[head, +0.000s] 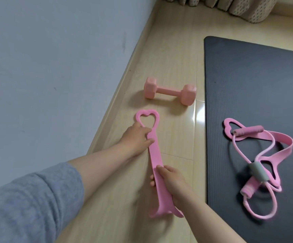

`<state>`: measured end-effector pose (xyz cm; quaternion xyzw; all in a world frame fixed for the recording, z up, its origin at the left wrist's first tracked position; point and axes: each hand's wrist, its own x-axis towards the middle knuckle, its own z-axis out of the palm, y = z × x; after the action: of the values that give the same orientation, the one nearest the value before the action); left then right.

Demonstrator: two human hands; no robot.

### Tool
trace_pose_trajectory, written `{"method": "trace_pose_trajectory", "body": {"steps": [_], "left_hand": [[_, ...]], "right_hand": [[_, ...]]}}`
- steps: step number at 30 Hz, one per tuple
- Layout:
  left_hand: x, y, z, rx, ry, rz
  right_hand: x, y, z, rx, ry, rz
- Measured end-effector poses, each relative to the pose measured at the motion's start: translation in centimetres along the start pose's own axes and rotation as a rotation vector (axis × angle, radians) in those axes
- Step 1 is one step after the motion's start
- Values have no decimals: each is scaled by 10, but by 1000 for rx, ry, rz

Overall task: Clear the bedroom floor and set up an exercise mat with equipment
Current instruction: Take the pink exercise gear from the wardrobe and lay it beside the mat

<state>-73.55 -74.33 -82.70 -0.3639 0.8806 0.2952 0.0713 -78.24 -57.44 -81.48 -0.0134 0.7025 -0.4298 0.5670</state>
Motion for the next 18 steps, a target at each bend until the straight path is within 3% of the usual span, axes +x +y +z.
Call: {"method": "trace_pose_trajectory", "body": {"steps": [4,12,18], "left_hand": [[-4,4,6,142,-33,42],[-14,4,20,360,32,70],[-13,5,26,392,35,32]], "right_hand": [[-11,-2,-5,19,6,-13],[-28,6,-37,-376,51,-178],[-29,9,-28,-335,-25,-203]]}}
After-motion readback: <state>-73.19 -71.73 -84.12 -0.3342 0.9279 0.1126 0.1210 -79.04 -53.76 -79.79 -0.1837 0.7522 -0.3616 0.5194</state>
